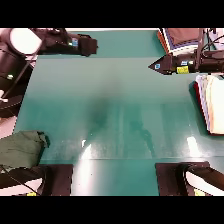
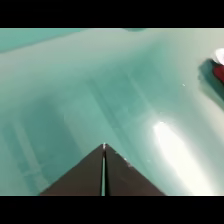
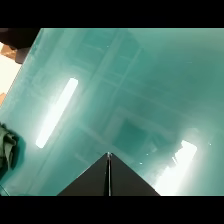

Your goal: Fold the shirts.

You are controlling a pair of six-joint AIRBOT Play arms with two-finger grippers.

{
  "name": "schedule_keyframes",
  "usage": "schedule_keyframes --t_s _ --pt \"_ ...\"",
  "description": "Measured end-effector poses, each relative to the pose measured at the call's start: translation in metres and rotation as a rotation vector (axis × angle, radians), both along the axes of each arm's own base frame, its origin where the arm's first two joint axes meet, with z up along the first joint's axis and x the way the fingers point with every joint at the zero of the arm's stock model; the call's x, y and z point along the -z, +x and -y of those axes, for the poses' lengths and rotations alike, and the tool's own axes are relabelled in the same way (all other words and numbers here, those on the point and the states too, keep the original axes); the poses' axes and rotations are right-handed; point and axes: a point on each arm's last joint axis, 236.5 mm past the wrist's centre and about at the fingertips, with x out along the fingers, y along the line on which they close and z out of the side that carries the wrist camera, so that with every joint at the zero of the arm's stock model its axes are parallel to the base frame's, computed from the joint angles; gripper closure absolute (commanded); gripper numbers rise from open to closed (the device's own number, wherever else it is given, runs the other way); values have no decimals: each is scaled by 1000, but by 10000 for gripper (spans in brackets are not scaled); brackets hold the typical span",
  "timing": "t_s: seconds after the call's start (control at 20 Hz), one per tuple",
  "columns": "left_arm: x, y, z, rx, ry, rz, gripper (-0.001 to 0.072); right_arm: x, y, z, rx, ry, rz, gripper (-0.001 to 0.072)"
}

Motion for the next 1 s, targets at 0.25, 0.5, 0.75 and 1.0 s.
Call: schedule_keyframes --t_s 0.25,0.5,0.75,1.0 --pt "1 -35 -116 -169 173 -77 685 0 0 0 -1 -1 -1 694" --pt "67 -120 -239 -418 385 -302 683 0 0 0 -1 -1 -1 694" --pt "182 -207 -297 -529 532 -683 57 0 0 0 0 -1 1 694" --pt "273 -278 -311 -504 632 -979 58 0 0 0 0 -3 2 694"
